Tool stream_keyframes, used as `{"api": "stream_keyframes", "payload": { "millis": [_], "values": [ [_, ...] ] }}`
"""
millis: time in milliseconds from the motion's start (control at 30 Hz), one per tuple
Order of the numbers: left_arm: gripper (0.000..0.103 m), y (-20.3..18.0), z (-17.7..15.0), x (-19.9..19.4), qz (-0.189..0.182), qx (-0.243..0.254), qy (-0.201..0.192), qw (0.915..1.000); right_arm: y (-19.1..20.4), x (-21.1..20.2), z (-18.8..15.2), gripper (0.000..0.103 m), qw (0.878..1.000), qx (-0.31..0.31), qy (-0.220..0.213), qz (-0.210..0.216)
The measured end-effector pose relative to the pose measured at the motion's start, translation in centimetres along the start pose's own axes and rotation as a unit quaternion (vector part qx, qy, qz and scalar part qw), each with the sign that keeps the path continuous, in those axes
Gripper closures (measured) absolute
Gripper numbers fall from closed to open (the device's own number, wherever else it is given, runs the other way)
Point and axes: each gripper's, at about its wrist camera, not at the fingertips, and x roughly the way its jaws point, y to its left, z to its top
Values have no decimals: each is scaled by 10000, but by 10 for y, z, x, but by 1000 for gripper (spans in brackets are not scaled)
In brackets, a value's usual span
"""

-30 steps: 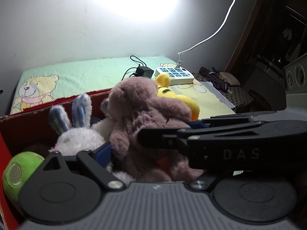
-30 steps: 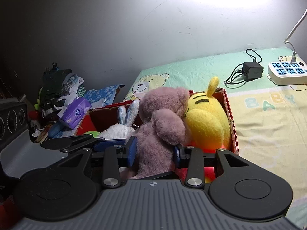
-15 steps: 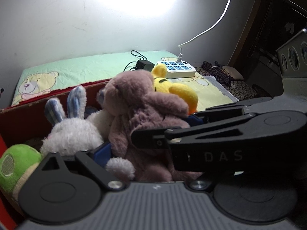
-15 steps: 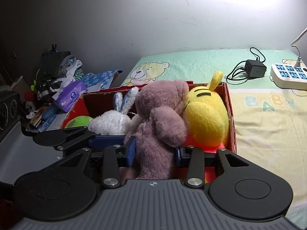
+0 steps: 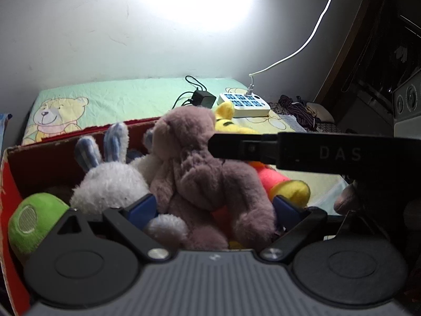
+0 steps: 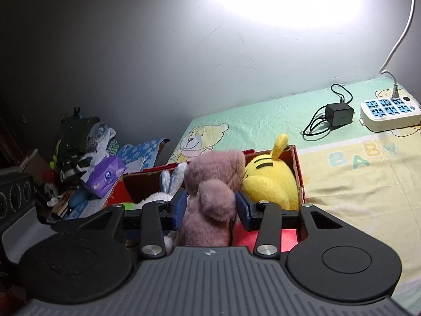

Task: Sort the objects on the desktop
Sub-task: 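Lower the pink teddy into the box beside the white bunnies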

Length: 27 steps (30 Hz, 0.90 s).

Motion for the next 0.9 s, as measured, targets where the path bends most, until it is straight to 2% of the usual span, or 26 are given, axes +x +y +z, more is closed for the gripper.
{"api": "stream_keyframes", "payload": {
  "millis": [67, 100, 167, 267, 300, 567, 900],
  "values": [
    [8, 0, 0, 2, -3, -20, 9, 10000, -2, 3, 0, 70, 9999, 119, 7, 78],
    [8, 0, 0, 3, -5, -29, 27, 10000, -1, 6, -1, 76, 9999, 112, 88, 64],
    [8, -1, -1, 8, 28, -20, 104, 9999, 2, 12, -3, 77, 9997, 17, 226, 1],
    [8, -4, -3, 11, 110, 87, 144, 9998, 4, 14, -5, 80, 9992, -14, 343, 223],
    [8, -4, -3, 12, 135, 112, 157, 9997, 4, 16, -7, 80, 9987, 13, 408, 304],
    [7, -6, -5, 14, 206, 203, 258, 9992, -4, 13, -10, 79, 9985, 50, 532, 109],
    [6, -9, -1, 2, 386, -3, 244, 9990, -2, -5, -9, 69, 9997, 10, 250, 7]
  ]
}}
